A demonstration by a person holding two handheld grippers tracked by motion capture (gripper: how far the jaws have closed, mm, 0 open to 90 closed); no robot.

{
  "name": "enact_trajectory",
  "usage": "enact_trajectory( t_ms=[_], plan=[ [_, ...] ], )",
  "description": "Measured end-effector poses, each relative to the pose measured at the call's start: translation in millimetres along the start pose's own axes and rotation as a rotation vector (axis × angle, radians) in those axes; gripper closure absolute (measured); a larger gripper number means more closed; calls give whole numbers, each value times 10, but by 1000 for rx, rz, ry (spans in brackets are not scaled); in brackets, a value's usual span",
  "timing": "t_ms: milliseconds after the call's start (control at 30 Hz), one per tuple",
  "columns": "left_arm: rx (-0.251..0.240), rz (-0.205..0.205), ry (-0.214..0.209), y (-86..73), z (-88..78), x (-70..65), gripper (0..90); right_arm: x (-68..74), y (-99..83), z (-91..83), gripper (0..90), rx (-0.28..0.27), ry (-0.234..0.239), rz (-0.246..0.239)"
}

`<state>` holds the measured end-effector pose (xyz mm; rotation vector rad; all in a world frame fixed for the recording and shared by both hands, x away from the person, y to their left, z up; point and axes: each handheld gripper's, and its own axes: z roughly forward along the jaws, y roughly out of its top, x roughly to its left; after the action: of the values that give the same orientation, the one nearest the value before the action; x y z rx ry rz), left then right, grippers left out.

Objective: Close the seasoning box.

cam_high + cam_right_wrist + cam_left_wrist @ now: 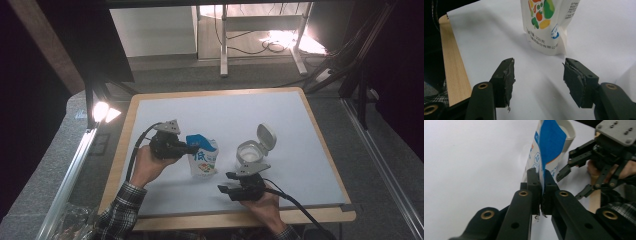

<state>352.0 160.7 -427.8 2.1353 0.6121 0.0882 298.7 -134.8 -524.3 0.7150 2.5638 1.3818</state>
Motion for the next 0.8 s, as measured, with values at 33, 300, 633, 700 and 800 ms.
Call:
enact_trajectory(
  t_ms=[33, 300, 633, 700, 800],
  plan=[
    [2, -3, 2, 10, 1, 6, 889, 1, 0, -1, 424, 0, 1, 2],
    [6, -36, 68, 101, -36, 136, 897, -2, 2, -6, 424, 0, -1, 1],
    [-67, -123, 193, 95, -106, 445, 897, -6, -3, 0, 424, 7, -3, 4],
    [-81, -136, 221, 103, -126, 497, 896, -8, -4, 1, 424, 9, -2, 4],
    [-112, -150, 256, 119, -141, 586, 896, -7, -5, 3, 424, 10, -1, 3]
  ],
)
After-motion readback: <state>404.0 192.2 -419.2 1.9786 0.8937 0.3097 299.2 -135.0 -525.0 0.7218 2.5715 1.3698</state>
